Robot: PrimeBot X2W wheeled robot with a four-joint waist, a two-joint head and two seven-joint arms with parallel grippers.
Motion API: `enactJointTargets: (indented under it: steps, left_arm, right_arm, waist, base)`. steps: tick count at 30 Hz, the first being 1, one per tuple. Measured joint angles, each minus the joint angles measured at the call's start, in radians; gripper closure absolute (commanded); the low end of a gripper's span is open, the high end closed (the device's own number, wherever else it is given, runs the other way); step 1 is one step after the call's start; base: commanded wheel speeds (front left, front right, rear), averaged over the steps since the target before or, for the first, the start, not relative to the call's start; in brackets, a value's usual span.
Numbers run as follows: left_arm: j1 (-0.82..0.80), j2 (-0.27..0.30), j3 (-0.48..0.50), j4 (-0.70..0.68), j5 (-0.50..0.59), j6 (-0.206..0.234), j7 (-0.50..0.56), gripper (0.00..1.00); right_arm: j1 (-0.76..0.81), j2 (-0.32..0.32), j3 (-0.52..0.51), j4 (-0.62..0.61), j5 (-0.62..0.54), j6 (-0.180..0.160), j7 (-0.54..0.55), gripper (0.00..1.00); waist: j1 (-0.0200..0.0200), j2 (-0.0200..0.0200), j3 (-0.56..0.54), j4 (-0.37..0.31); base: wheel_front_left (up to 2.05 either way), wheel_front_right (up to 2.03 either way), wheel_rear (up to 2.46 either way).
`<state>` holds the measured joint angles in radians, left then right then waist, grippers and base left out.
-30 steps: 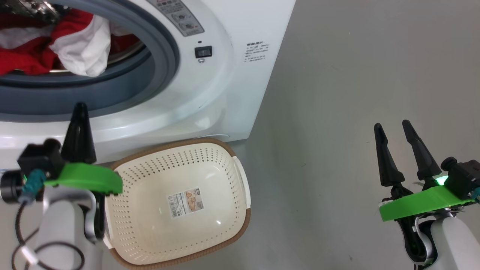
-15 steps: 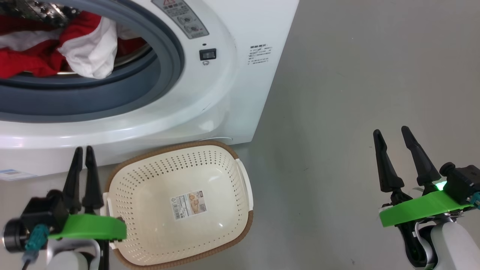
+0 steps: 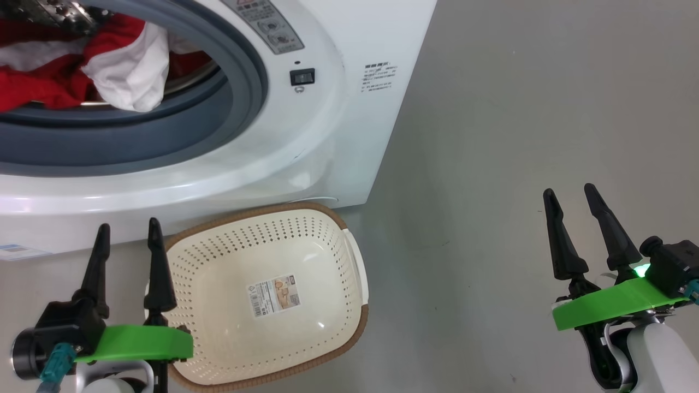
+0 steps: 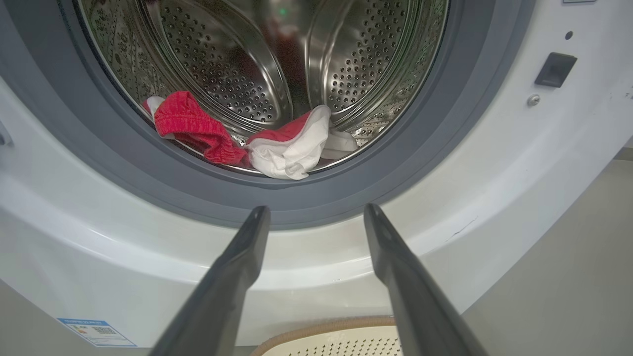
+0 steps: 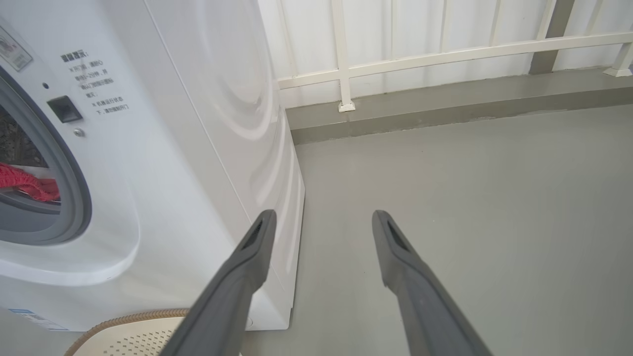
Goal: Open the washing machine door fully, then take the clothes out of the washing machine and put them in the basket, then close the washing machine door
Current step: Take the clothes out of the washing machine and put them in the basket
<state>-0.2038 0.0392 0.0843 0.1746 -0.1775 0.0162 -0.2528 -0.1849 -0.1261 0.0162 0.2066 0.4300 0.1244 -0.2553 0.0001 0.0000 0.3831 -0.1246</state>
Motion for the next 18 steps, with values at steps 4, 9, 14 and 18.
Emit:
enactJointTargets:
  steps: [4,9,14,18]
  left_arm:
    - [0.000,0.000,0.000,-0.002,0.000,0.002,0.000,0.00]
    - [-0.026,0.000,-0.008,0.035,0.001,-0.009,0.000,0.00]
    - [-0.157,0.006,-0.009,0.121,0.037,-0.027,0.000,0.00]
    - [-0.254,0.018,-0.014,0.192,0.053,-0.036,0.000,0.00]
  right_arm:
    - [0.000,0.000,0.000,0.000,0.000,0.000,0.000,0.00]
    - [-0.001,0.001,-0.001,0.000,0.000,0.000,0.000,0.00]
    - [-0.003,0.002,-0.001,0.000,0.000,0.000,0.000,0.00]
    - [-0.004,0.002,0.000,0.000,0.000,0.000,0.000,0.00]
  waist:
    - [-0.0001,0.0000,0.003,-0.002]
    - [-0.0001,0.0000,0.010,0.000]
    - [0.0000,0.0000,0.023,0.004]
    - [0.0000,0.0000,0.035,0.003]
  base:
    - [0.00,0.00,0.00]
    - [0.00,0.00,0.00]
    - [0.00,0.00,0.00]
    - [0.00,0.00,0.00]
